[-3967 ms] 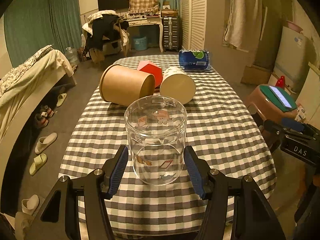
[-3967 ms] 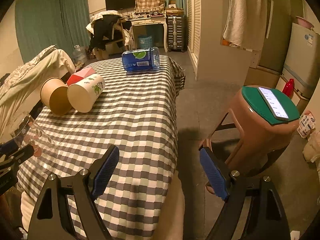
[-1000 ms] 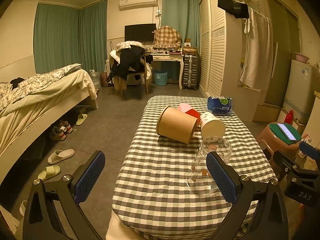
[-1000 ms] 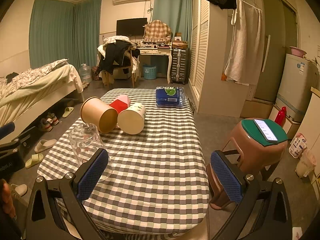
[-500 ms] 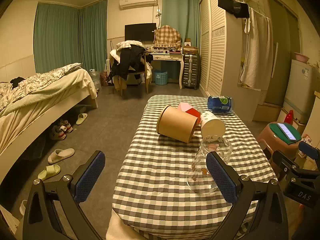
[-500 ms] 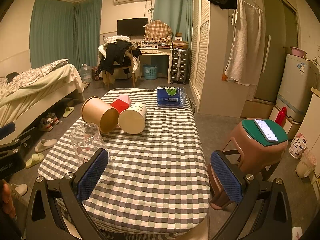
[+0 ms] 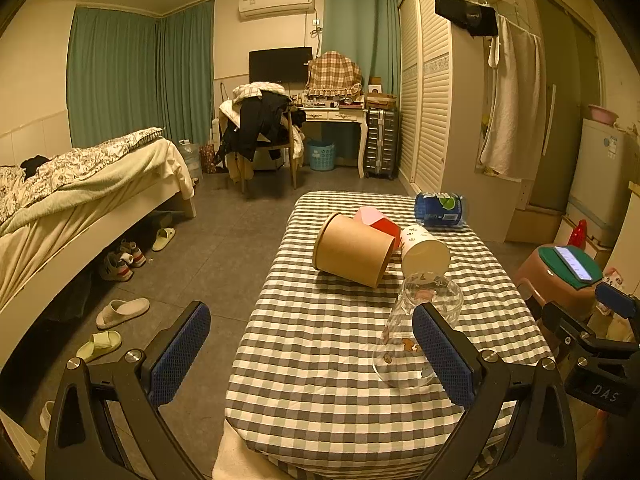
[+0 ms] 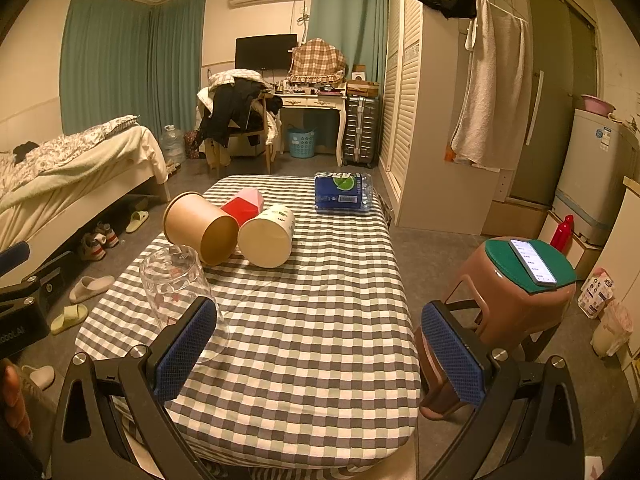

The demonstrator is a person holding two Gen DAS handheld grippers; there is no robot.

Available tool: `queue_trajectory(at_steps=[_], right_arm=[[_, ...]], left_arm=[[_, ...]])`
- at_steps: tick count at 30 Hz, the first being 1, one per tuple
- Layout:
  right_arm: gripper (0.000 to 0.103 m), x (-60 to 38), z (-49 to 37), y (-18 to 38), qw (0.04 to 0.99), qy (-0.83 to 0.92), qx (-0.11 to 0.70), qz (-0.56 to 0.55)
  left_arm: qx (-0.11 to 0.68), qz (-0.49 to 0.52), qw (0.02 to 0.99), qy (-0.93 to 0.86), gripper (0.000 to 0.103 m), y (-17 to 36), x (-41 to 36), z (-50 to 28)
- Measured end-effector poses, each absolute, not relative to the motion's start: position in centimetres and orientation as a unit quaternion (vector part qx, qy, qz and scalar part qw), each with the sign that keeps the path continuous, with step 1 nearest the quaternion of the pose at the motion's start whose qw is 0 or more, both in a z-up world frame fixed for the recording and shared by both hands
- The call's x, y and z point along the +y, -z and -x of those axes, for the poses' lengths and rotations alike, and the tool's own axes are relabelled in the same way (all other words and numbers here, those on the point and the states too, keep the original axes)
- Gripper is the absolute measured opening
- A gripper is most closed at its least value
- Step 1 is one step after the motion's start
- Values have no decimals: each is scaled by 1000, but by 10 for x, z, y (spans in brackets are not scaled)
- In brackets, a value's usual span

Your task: Flip cup upside down

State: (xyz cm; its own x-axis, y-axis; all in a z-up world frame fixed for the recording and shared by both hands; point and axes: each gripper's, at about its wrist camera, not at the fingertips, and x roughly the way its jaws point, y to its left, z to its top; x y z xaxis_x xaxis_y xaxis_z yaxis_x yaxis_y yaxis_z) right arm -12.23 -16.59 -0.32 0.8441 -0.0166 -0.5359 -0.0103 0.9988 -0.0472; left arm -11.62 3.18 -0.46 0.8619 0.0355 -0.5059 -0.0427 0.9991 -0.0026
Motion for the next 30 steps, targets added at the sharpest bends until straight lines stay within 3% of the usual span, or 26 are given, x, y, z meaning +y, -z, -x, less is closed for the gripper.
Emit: queue_trajectory(at_steps=[30], right_arm=[[103, -164, 118, 5, 957, -3, 287, 29]], left_arm=[[262, 7, 965, -22, 103, 4, 33, 117]])
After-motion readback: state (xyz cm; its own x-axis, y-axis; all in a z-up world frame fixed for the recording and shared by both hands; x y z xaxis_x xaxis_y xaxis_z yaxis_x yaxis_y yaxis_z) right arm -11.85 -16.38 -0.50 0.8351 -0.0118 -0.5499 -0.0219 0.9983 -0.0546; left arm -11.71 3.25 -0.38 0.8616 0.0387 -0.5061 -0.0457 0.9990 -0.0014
